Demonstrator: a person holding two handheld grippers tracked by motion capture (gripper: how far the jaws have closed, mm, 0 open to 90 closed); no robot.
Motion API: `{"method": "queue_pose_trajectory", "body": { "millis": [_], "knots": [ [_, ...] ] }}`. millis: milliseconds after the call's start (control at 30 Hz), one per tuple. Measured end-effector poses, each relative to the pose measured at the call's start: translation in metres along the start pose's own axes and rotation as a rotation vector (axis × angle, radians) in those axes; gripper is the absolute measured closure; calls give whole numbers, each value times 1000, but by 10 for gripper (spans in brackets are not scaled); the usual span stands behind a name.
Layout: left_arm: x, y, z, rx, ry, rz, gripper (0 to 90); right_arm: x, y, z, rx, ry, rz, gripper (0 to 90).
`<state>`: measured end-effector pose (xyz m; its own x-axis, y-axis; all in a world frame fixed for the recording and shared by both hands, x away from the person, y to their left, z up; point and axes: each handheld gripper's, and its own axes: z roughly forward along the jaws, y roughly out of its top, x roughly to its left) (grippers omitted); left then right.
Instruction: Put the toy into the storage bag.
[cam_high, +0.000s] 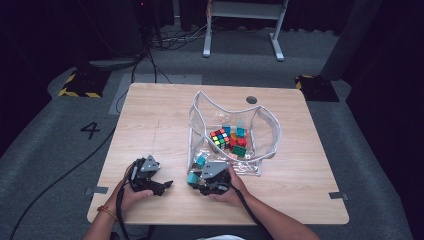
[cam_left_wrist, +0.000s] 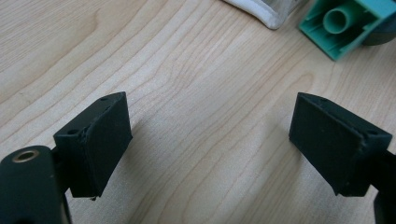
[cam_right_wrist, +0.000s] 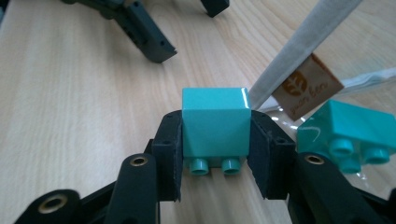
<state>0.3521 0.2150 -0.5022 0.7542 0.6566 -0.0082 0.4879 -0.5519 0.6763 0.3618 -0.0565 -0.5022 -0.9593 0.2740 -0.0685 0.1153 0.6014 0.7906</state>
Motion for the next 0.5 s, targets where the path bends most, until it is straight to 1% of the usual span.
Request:
{"method": "queue_pose_trajectory", "body": {
  "millis": [67,100,133,167,200,233,267,300,333,400,500],
  "knots": [
    [0,0,0,0,1,0,130,0,-3,-3,0,17,-5,590],
    [0,0,0,0,0,-1,130,1,-4,-5,4,26,-1,590],
    [0,0,0,0,1,-1,130,2,-6,-7,14,27,16,590],
    [0,0,0,0,1,0,130,2,-7,-9,10,27,12,590],
    [0,0,0,-1,0,-2,130,0,-8,-10,-6,30,-17,590],
    [0,0,0,-1,0,-2,130,3,-9,-15,33,17,19,591],
    [0,0,0,-1,0,-2,130,0,-10,-18,23,14,-11,591],
    [-1,0,1,-2,-12,-15,131,-2,-12,-21,19,6,-21,591],
    [-1,0,1,-2,-9,-12,131,-3,-14,-25,21,4,-17,591],
    [-1,0,1,-3,-9,-12,131,-4,-16,-32,36,-3,20,591],
    [-1,0,0,-3,-9,-13,132,-8,-18,-41,25,-3,23,591]
  ]
}}
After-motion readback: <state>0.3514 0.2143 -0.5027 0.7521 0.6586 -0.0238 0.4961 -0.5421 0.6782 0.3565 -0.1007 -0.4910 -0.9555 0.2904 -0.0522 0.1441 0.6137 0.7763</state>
